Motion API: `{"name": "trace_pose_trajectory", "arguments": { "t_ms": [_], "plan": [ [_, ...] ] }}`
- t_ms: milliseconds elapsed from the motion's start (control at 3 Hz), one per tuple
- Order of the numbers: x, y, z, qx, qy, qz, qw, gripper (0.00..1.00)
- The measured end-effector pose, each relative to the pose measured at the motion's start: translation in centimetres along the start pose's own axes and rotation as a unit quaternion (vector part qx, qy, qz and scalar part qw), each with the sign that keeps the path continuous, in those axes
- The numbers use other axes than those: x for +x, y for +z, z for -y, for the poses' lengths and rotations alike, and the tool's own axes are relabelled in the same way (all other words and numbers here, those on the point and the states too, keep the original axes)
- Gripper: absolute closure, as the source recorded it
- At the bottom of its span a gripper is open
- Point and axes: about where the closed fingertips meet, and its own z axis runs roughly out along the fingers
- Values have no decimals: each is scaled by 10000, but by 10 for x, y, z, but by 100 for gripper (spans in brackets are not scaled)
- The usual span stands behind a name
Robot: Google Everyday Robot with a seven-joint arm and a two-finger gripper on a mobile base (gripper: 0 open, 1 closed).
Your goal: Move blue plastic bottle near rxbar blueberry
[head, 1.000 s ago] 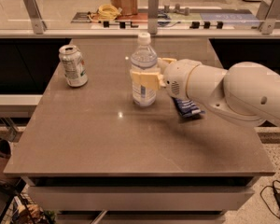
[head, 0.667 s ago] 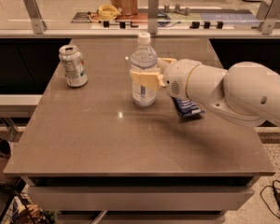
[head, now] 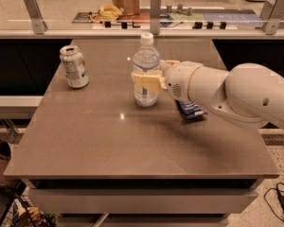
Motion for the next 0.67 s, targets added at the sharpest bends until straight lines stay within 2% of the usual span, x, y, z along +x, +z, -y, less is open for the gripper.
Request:
{"name": "trace_pose_trajectory", "arguments": {
  "t_ms": [333,667],
  "plan": [
    [-1,1,-2,-14,-11,1,10000,0],
    [-1,1,-2,-14,-12,1,10000,0]
  ]
}}
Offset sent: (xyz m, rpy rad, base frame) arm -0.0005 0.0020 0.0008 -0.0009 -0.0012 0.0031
